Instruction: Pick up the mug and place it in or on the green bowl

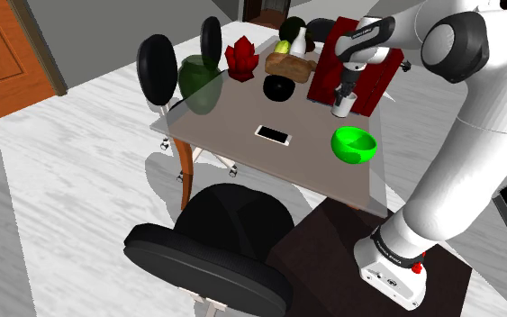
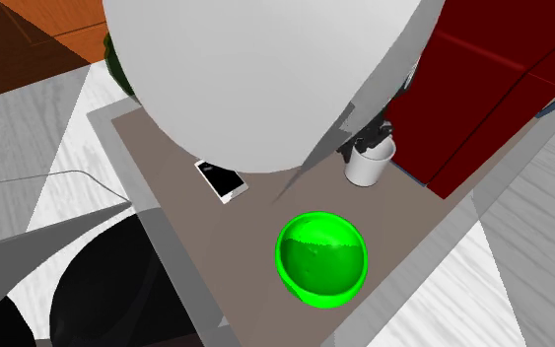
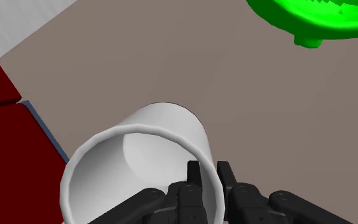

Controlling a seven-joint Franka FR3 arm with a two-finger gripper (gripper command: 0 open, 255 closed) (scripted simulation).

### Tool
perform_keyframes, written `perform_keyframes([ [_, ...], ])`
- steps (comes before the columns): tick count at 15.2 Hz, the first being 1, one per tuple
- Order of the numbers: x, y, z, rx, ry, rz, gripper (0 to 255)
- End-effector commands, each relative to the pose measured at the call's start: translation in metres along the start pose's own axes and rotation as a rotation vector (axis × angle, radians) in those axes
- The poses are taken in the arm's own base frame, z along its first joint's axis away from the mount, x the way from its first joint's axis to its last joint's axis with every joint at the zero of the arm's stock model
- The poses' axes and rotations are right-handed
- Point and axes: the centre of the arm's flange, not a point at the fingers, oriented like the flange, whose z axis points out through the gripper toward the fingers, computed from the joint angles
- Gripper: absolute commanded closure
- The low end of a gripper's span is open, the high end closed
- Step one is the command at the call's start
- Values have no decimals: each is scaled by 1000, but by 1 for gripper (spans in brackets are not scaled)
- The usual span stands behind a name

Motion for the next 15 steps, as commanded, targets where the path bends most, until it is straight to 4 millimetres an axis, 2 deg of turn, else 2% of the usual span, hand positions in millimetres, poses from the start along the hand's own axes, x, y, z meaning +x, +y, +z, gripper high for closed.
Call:
perform_keyframes([
  [1,-1,1,-10,0,0,0,255],
  [15,-2,6,-84,0,0,0,255],
])
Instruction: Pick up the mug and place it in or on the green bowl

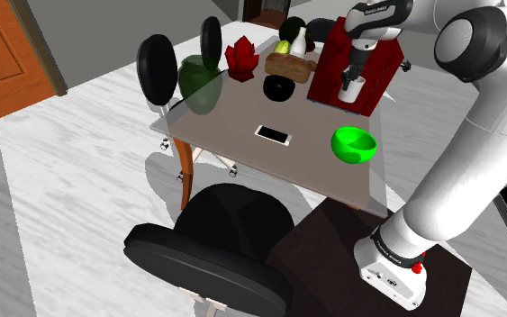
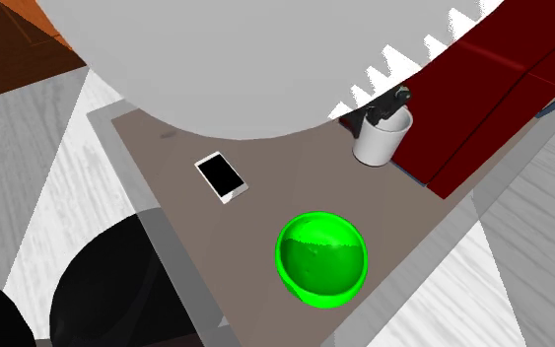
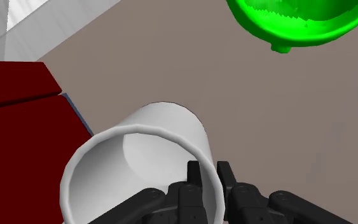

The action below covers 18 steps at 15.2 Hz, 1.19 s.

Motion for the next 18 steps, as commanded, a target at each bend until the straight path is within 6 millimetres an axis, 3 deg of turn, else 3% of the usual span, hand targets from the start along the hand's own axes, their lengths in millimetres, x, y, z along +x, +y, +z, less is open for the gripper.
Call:
perform_keyframes([
  [1,0,1,-11,0,0,0,255],
  [4,0,2,-24,0,0,0,255],
  [18,-151,-101,-49,0,0,0,255],
])
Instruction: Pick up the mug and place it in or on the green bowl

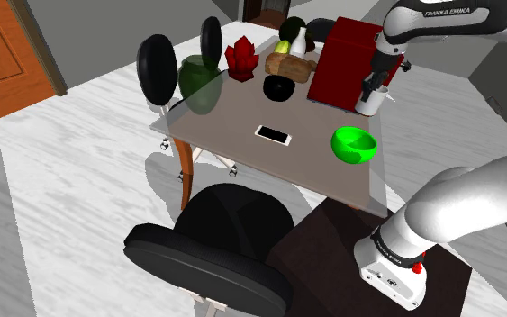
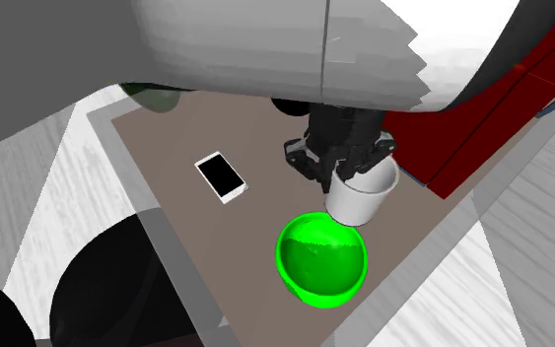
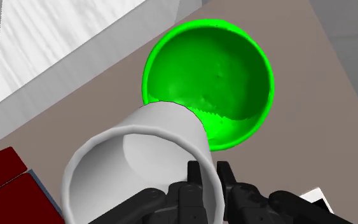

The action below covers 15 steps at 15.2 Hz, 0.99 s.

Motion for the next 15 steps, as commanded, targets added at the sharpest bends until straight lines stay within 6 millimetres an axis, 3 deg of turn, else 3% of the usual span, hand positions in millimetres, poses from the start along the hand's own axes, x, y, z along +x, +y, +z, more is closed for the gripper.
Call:
perform_keyframes([
  [1,-23,-16,-4,-2,1,0,255],
  [2,-37,-26,-6,-2,1,0,255],
  [15,-36,-30,62,-2,1,0,255],
])
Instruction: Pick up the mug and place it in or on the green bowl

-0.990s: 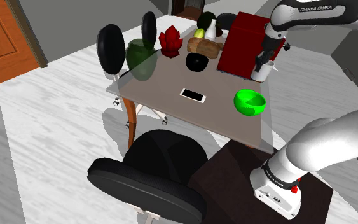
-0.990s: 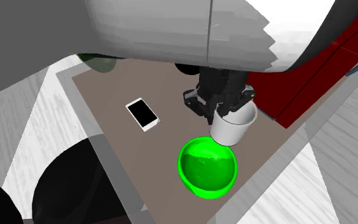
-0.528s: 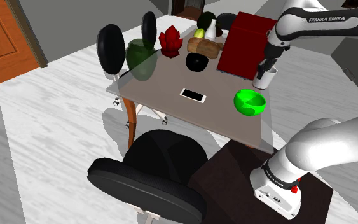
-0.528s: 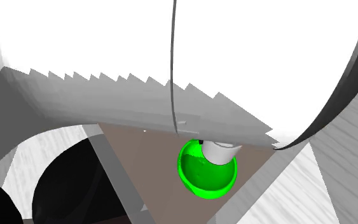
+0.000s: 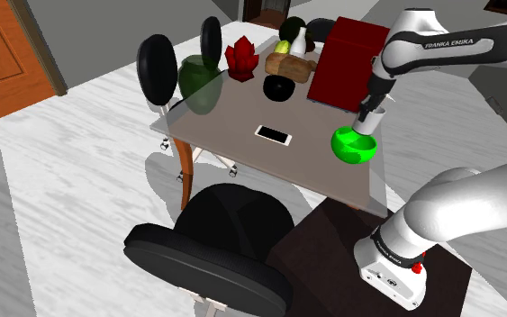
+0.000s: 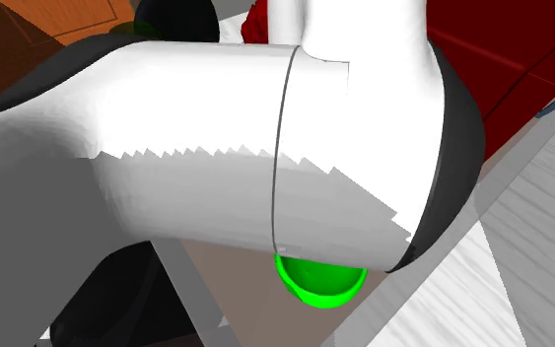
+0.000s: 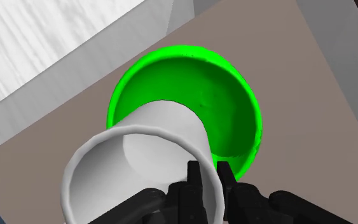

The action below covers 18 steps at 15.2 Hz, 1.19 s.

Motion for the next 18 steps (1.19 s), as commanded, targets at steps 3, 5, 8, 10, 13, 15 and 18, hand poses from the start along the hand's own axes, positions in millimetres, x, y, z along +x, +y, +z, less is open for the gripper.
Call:
perform_keyframes([
  [3,0,-1,21,0,1,0,255],
  [5,0,-1,30,0,1,0,255],
  [8,0,-1,30,0,1,0,255],
  [10,0,-1,30,0,1,0,255],
  [13,0,-1,30,0,1,0,255],
  [15,0,-1,30,0,1,0,0],
  [18,0,-1,30,0,1,0,0],
])
